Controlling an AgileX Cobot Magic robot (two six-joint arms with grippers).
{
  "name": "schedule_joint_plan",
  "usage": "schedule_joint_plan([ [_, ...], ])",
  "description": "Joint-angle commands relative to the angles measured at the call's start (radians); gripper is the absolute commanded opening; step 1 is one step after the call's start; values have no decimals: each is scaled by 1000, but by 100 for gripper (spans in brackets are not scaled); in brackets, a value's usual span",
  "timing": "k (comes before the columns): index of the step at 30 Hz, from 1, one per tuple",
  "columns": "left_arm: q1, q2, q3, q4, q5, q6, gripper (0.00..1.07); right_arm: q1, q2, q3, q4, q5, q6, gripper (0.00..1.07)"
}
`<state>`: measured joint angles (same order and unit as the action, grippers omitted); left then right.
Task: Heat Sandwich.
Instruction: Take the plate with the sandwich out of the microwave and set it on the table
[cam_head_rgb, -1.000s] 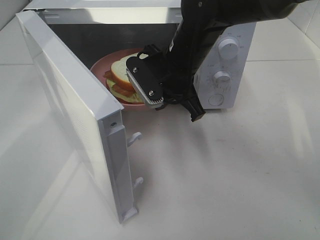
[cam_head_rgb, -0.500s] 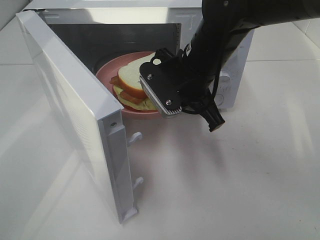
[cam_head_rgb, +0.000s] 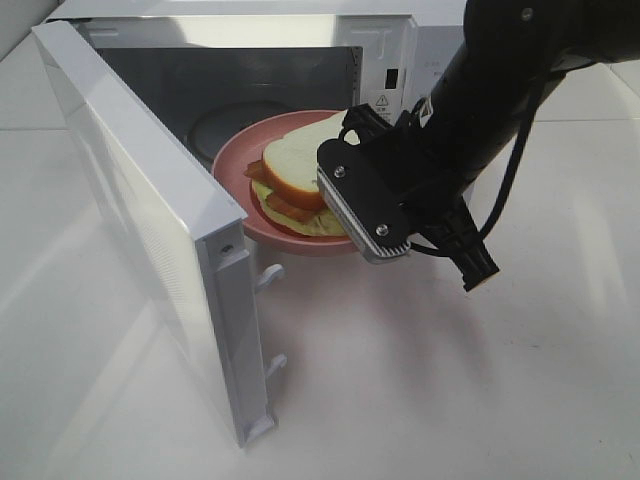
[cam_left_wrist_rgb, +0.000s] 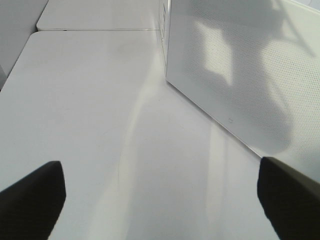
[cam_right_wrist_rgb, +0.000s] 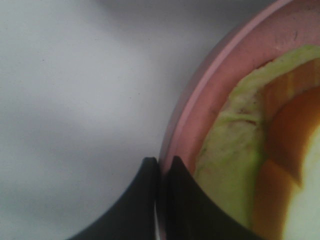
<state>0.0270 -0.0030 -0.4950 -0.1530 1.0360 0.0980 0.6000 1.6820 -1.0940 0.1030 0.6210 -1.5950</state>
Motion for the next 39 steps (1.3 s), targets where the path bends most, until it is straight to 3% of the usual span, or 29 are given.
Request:
schedule_joint_plan([
  [1, 1, -28, 3, 3, -8, -5, 99, -3, -51, 41, -16, -31, 35, 0],
  [32, 1, -28, 3, 3, -8, -5, 99, -3, -466, 493, -128, -35, 335, 0],
  [39, 1, -28, 3, 3, -8, -5, 99, -3, -560, 587, -240, -34, 573, 0],
])
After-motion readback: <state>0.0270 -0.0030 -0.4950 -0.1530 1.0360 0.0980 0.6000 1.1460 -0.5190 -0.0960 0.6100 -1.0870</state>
